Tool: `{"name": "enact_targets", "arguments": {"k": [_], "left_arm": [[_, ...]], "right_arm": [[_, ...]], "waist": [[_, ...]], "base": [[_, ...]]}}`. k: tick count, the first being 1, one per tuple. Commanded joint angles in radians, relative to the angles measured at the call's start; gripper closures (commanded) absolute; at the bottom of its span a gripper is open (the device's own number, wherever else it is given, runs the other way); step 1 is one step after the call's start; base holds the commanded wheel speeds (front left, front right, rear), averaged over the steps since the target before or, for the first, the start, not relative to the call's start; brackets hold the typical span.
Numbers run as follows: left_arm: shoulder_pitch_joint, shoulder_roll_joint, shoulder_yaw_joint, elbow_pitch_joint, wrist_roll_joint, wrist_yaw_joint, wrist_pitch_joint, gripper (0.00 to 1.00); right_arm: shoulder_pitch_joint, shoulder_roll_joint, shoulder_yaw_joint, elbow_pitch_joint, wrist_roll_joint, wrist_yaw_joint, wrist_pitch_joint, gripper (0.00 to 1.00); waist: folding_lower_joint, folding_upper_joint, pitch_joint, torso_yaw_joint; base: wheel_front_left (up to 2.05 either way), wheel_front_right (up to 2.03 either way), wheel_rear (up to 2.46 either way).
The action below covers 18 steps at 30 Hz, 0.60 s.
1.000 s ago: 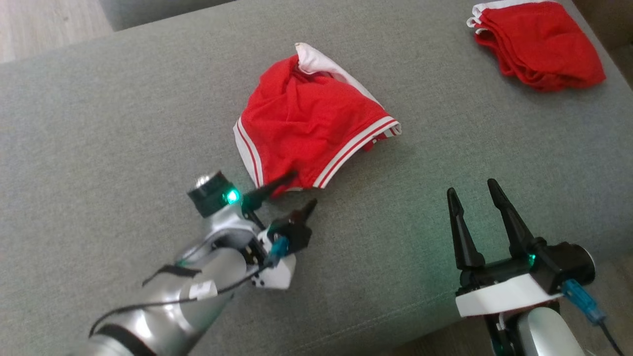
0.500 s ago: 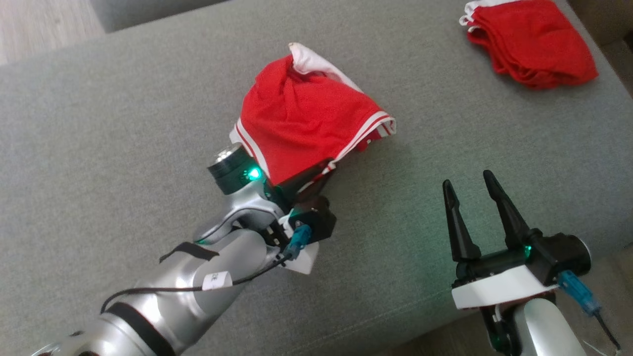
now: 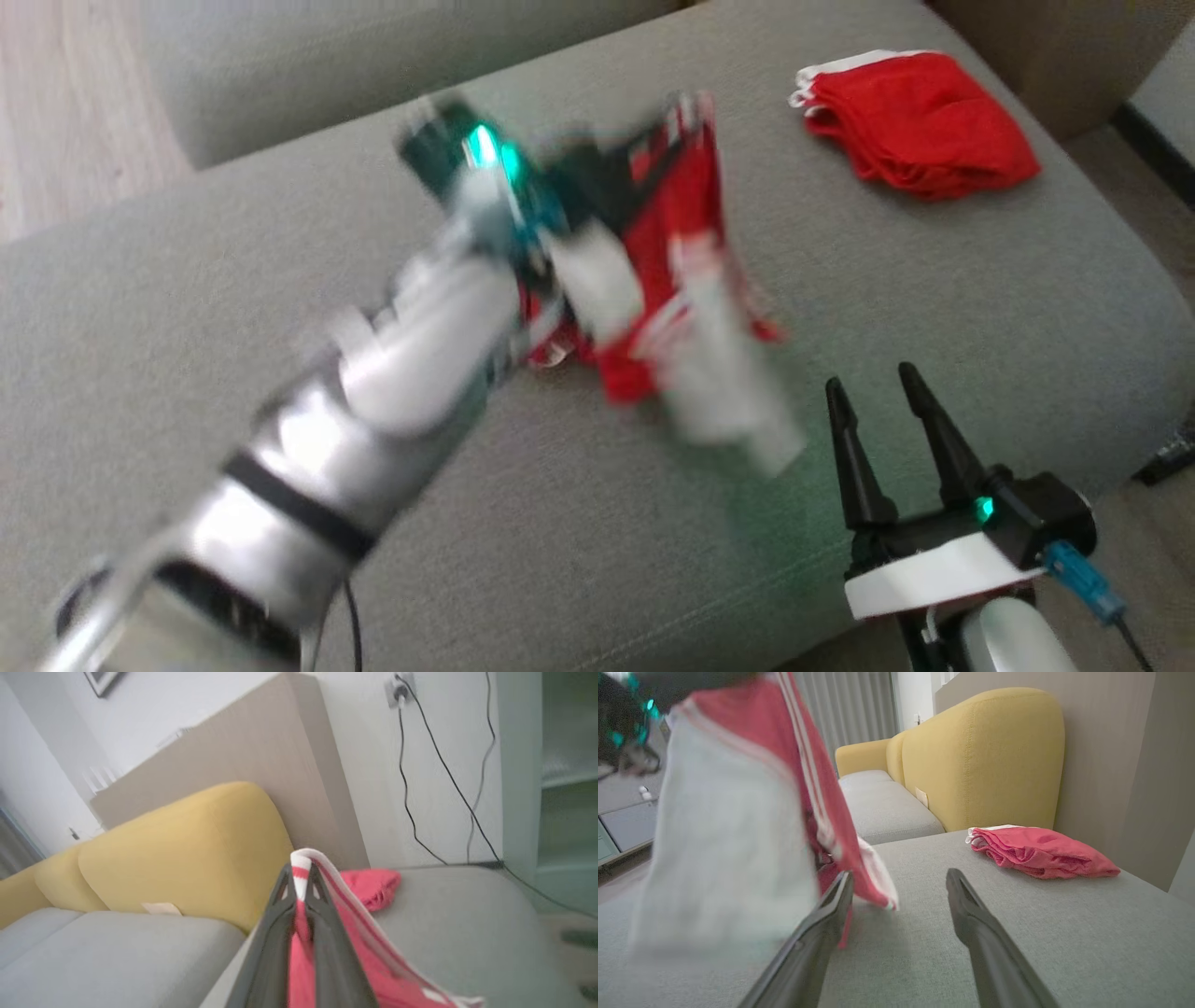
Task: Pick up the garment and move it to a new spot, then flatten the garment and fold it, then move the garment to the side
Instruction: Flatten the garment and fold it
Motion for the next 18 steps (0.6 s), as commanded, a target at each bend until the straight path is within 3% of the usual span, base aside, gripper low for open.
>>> {"name": "enact_targets", "arguments": {"k": [1, 9, 13, 18], "left_arm": [[-0.124, 0.003, 0.075, -0.001, -0.039, -0.011, -0.005, 1.0], [-0.328, -0.02, 0.264, 0.098, -0.248, -0.012, -0.005, 1.0], [-0.251, -0.02, 0.3, 0.144, -0.328, -0.005, -0.005, 1.0], [-0.018, 0.008, 0.336, 0.225, -0.356, 0.003, -0.005, 1.0]], "right_arm": [[-0.012, -0.002, 0.03, -0.028, 0.008, -0.001, -0.011, 0.0], [0.027, -0.002, 0.008, -0.033, 0.011, -0.001, -0.011, 0.0], [0.044, -0.002, -0.025, -0.043, 0.003, -0.001, -0.011, 0.0], [0.051, -0.002, -0.041, -0.057, -0.005, -0.001, -0.011, 0.0]], "waist": [[0.0, 0.0, -0.024, -0.023], [0.0, 0.0, -0.092, -0.015], [0.0, 0.0, -0.114, 0.036], [0.0, 0.0, -0.107, 0.108]], "base": [[0.0, 0.0, 0.0], [0.0, 0.0, 0.0], [0.0, 0.0, 0.0], [0.0, 0.0, 0.0]]}}
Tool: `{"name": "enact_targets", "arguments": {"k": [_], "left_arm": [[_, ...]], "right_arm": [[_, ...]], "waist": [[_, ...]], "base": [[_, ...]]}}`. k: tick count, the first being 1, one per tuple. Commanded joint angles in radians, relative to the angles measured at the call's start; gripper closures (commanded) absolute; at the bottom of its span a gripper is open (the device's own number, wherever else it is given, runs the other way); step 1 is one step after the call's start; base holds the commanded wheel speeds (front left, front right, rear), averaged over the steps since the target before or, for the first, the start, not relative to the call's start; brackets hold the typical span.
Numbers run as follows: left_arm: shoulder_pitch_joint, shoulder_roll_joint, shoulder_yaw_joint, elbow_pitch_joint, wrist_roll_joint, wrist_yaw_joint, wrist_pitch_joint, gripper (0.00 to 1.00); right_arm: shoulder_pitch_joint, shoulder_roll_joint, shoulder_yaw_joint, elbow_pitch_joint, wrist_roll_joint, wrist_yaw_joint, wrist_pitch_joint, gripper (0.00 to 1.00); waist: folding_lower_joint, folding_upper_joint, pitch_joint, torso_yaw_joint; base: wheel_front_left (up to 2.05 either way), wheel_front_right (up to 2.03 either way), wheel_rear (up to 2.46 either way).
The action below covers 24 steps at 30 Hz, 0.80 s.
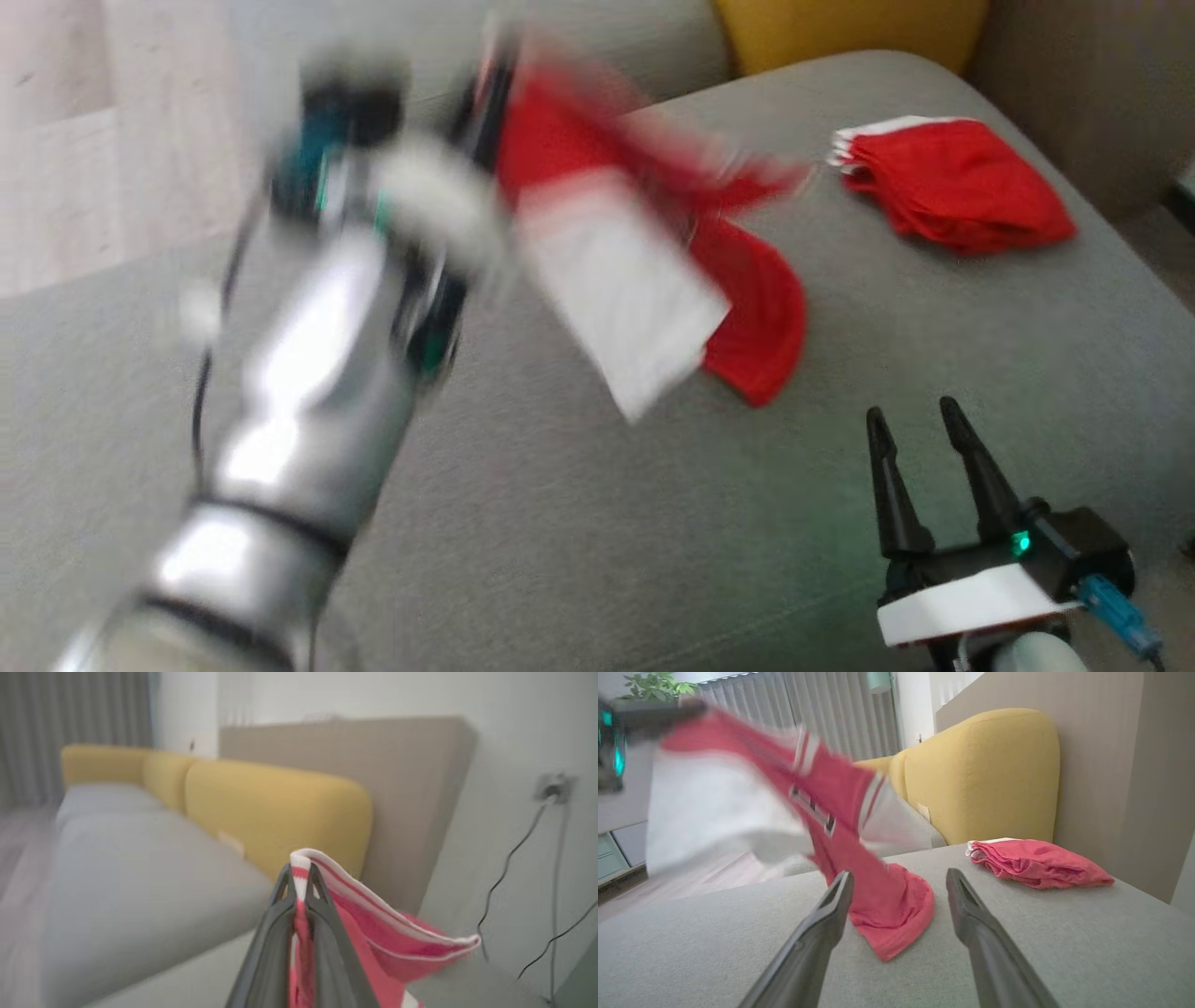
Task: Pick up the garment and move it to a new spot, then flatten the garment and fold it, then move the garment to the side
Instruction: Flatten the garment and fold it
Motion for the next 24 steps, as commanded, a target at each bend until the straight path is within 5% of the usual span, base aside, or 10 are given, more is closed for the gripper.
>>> {"name": "enact_targets", "arguments": {"k": [1, 9, 18, 19, 20, 21, 24], "left_arm": [[0.056, 0.058, 0.048, -0.005, -0.008, 0.012, -0.005, 1.0], [0.354, 0.138, 0.144, -0.022, 0.018, 0.059, -0.005, 1.0], [0.429, 0.19, 0.28, -0.152, 0.153, 0.1, -0.005, 1.0], [0.429, 0.193, 0.292, -0.16, 0.172, 0.105, -0.005, 0.8], [0.428, 0.197, 0.3, -0.165, 0.193, 0.11, -0.005, 0.29], [0.427, 0.2, 0.307, -0.169, 0.214, 0.116, -0.005, 0.0], [0.427, 0.2, 0.342, -0.18, 0.264, 0.147, -0.005, 0.0]], "right_arm": [[-0.025, -0.003, 0.015, -0.04, -0.007, -0.001, -0.011, 0.0], [-0.035, -0.003, 0.006, -0.048, -0.027, -0.001, -0.011, 0.0], [-0.059, -0.003, 0.005, -0.043, -0.053, -0.001, -0.011, 0.0], [-0.062, -0.003, 0.007, -0.044, -0.054, -0.001, -0.011, 0.0], [-0.065, -0.003, 0.01, -0.043, -0.055, -0.001, -0.011, 0.0], [-0.067, -0.003, 0.014, -0.042, -0.056, -0.001, -0.011, 0.0], [-0.075, -0.003, 0.025, -0.038, -0.058, -0.001, -0.011, 0.0]], "waist": [[0.0, 0.0, 0.007, 0.051], [0.0, 0.0, 0.055, 0.129], [0.0, 0.0, 0.098, 0.174], [0.0, 0.0, 0.102, 0.174], [0.0, 0.0, 0.105, 0.173], [0.0, 0.0, 0.109, 0.171], [0.0, 0.0, 0.117, 0.162]], "base": [[0.0, 0.0, 0.0], [0.0, 0.0, 0.0], [0.0, 0.0, 0.0], [0.0, 0.0, 0.0], [0.0, 0.0, 0.0], [0.0, 0.0, 0.0], [0.0, 0.0, 0.0]]}}
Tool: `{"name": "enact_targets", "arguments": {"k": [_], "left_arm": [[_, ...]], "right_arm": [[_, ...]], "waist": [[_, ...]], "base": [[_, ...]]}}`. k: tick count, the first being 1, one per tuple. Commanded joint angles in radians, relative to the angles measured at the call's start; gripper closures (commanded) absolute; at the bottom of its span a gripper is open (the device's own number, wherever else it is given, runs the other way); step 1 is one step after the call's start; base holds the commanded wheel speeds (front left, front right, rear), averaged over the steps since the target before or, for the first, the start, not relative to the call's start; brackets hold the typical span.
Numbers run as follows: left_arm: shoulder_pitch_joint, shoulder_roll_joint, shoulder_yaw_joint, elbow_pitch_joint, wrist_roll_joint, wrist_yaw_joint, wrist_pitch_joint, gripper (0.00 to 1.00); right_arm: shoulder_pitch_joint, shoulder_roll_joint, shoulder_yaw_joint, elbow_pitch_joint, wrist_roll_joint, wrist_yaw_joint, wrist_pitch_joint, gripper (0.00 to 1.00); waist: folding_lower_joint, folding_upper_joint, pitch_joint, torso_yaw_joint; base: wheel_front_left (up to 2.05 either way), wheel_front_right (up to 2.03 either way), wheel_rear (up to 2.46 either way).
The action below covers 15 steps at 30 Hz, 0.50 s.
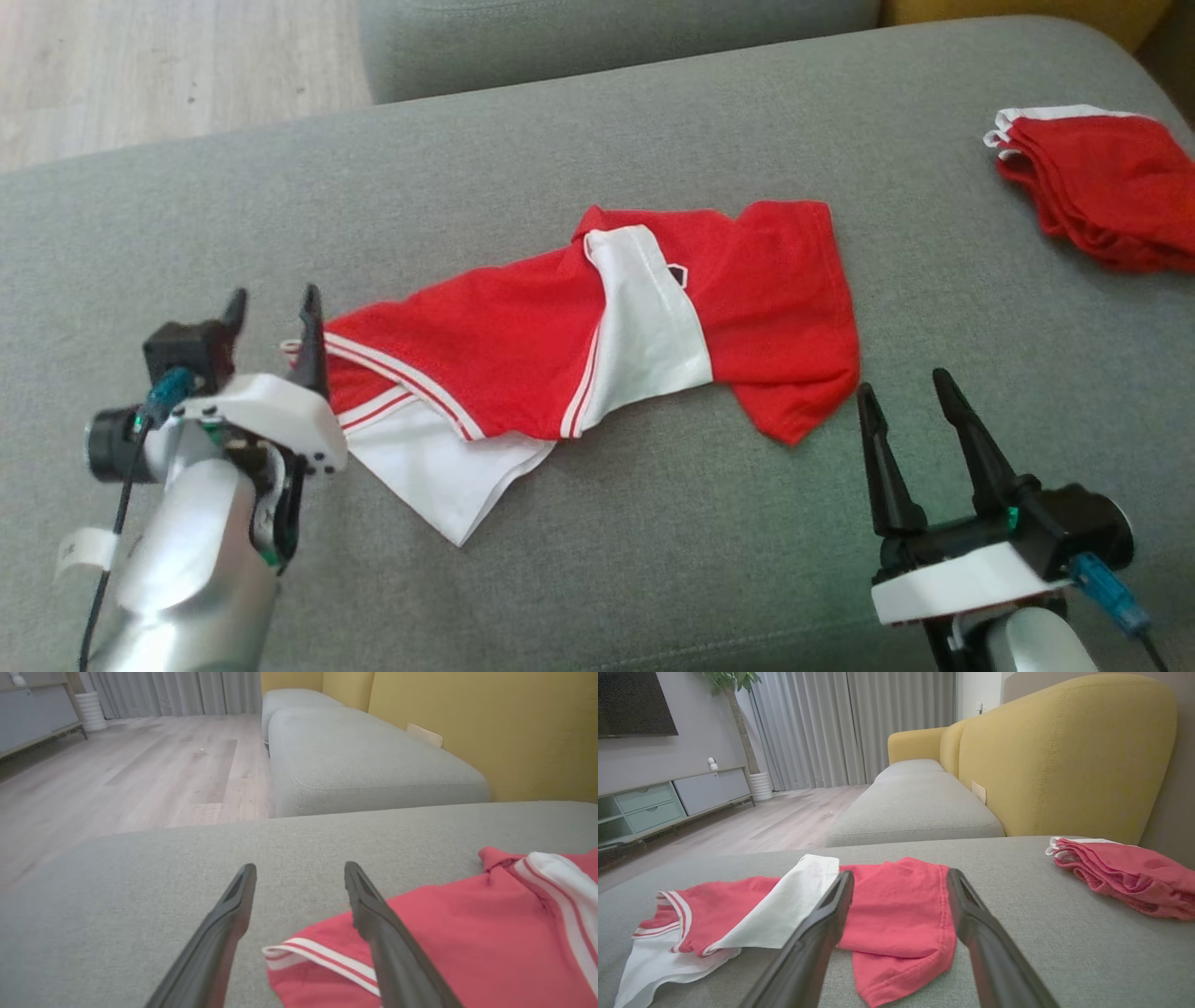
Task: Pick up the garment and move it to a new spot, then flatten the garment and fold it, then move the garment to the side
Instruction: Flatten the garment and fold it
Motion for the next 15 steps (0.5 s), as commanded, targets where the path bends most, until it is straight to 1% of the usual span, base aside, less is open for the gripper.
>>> {"name": "enact_targets", "arguments": {"k": [1, 4, 6, 8, 10, 12, 15], "left_arm": [[-0.041, 0.033, 0.055, -0.048, 0.03, 0.021, -0.006, 0.0], [-0.031, 0.02, 0.068, -0.126, 0.093, 0.045, -0.006, 0.0], [-0.01, 0.005, 0.055, -0.204, 0.143, 0.048, -0.006, 0.0], [0.018, -0.012, 0.006, -0.28, 0.202, 0.027, -0.006, 0.0], [0.045, -0.028, -0.068, -0.324, 0.264, 0.0, -0.006, 0.0], [0.066, -0.047, -0.146, -0.332, 0.313, -0.027, -0.006, 0.0], [0.079, -0.07, -0.232, -0.291, 0.363, -0.045, -0.006, 0.0]], "right_arm": [[-0.039, -0.004, 0.028, -0.026, -0.009, -0.001, -0.011, 0.0], [-0.036, -0.004, 0.023, -0.027, -0.012, -0.001, -0.011, 0.0], [-0.034, -0.004, 0.019, -0.027, -0.013, -0.001, -0.011, 0.0], [-0.032, -0.004, 0.016, -0.03, -0.012, -0.001, -0.011, 0.0], [-0.035, -0.004, 0.016, -0.033, -0.008, -0.001, -0.011, 0.0], [-0.038, -0.004, 0.021, -0.034, -0.005, -0.001, -0.011, 0.0], [-0.047, -0.004, 0.029, -0.036, 0.0, -0.001, -0.011, 0.0]], "waist": [[0.0, 0.0, 0.006, -0.009], [0.0, 0.0, 0.012, -0.018], [0.0, 0.0, 0.016, -0.023], [0.0, 0.0, 0.023, -0.028], [0.0, 0.0, 0.034, -0.032], [0.0, 0.0, 0.045, -0.037], [0.0, 0.0, 0.061, -0.044]], "base": [[0.0, 0.0, 0.0], [0.0, 0.0, 0.0], [0.0, 0.0, 0.0], [0.0, 0.0, 0.0], [0.0, 0.0, 0.0], [0.0, 0.0, 0.0], [0.0, 0.0, 0.0]]}}
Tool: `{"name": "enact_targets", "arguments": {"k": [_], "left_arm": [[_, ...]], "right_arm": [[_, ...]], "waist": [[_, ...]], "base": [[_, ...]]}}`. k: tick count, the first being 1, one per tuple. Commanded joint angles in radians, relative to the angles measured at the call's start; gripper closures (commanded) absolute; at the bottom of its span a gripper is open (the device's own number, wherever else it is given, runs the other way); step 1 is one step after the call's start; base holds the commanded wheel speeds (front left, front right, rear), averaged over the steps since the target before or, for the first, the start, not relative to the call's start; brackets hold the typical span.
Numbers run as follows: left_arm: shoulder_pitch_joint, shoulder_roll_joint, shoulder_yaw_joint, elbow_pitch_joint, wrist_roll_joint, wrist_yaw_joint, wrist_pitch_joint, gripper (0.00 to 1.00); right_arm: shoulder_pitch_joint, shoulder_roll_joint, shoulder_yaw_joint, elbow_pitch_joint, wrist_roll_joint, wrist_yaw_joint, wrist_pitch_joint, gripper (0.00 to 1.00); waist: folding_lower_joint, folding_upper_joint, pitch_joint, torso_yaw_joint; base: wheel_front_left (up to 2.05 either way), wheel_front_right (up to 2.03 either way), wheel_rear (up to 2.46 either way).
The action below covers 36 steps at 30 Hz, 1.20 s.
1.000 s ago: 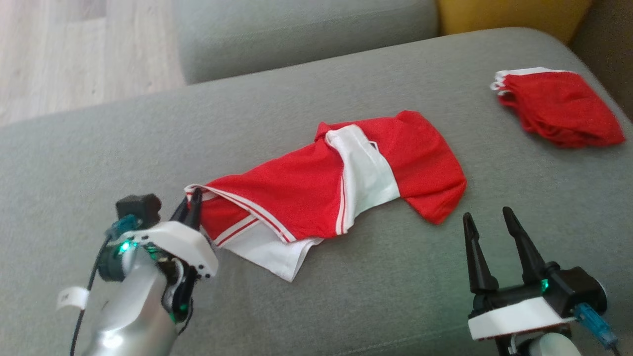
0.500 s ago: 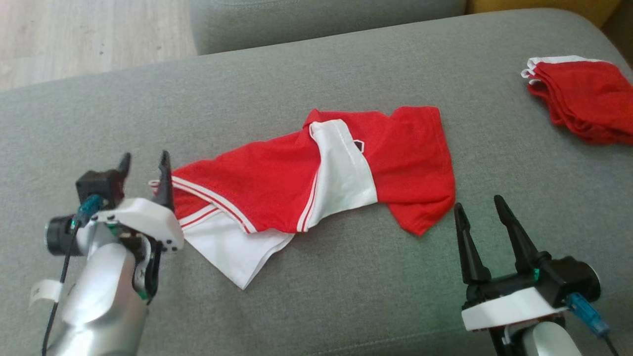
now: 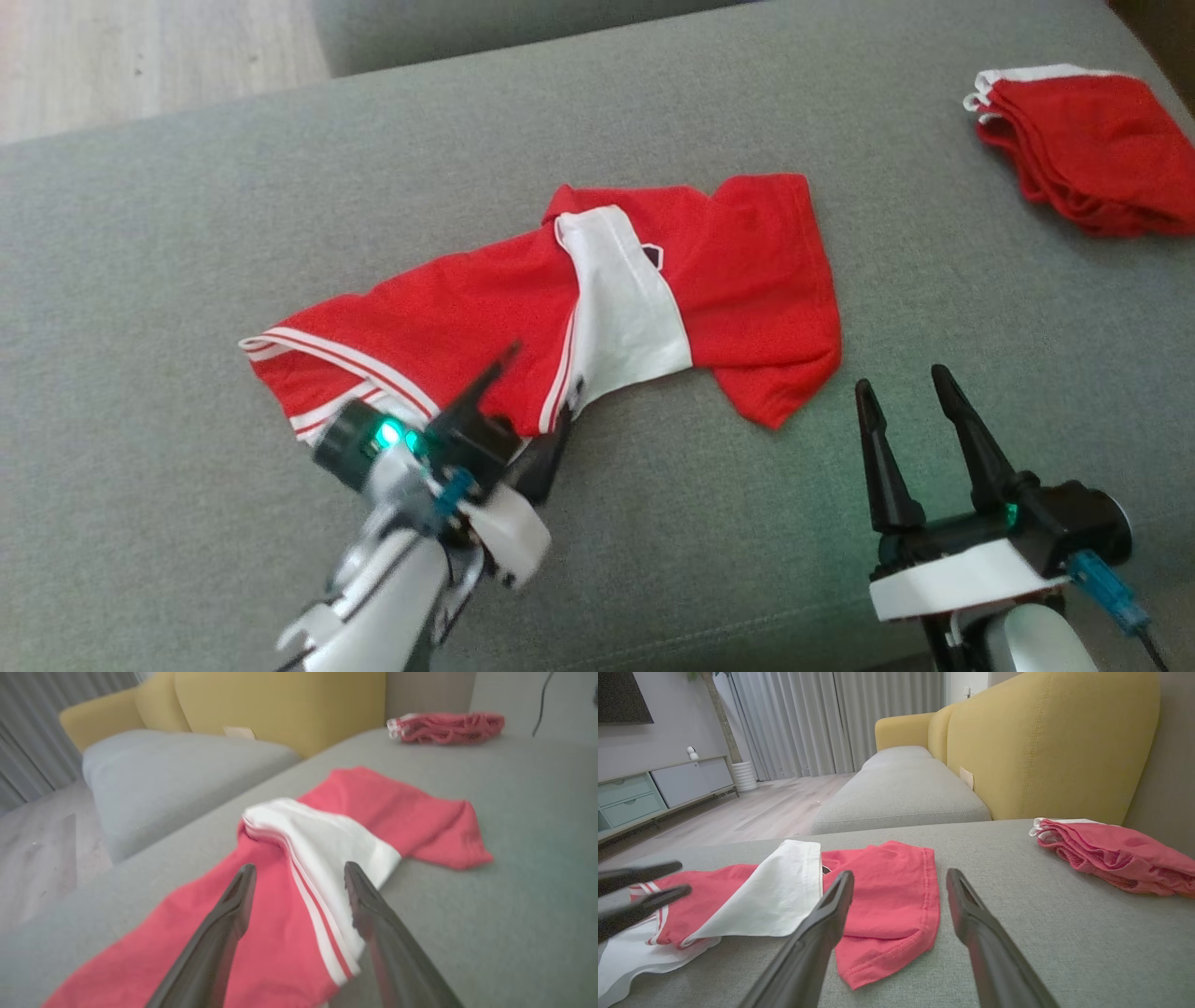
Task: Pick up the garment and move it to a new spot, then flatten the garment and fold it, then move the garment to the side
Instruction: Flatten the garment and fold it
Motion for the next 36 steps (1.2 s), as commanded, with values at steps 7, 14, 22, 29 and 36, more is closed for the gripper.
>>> {"name": "enact_targets", "arguments": {"k": [7, 14, 22, 29, 36], "left_arm": [[-0.061, 0.003, -0.049, 0.09, 0.061, 0.015, -0.005, 0.0], [-0.124, 0.024, -0.066, 0.145, 0.086, 0.049, -0.005, 0.93], [-0.155, 0.101, -0.091, 0.022, 0.095, 0.066, -0.005, 1.0], [-0.155, 0.268, -0.07, -0.159, 0.101, 0.072, -0.005, 1.0], [-0.176, 0.402, -0.006, -0.147, 0.05, 0.052, -0.005, 0.75]], "right_arm": [[-0.053, -0.004, 0.022, -0.032, 0.011, -0.001, -0.011, 0.0], [-0.059, -0.004, 0.028, -0.028, 0.015, -0.001, -0.011, 0.0], [-0.048, -0.004, 0.01, -0.026, 0.013, -0.001, -0.011, 0.0], [-0.036, -0.004, 0.009, -0.033, 0.012, -0.001, -0.011, 0.0], [-0.046, -0.004, 0.025, -0.033, 0.006, -0.001, -0.011, 0.0]], "waist": [[0.0, 0.0, 0.028, -0.019], [0.0, 0.0, 0.037, -0.023], [0.0, 0.0, 0.016, 0.004], [0.0, 0.0, 0.001, 0.042], [0.0, 0.0, 0.026, 0.052]], "base": [[0.0, 0.0, 0.0], [0.0, 0.0, 0.0], [0.0, 0.0, 0.0], [0.0, 0.0, 0.0], [0.0, 0.0, 0.0]]}}
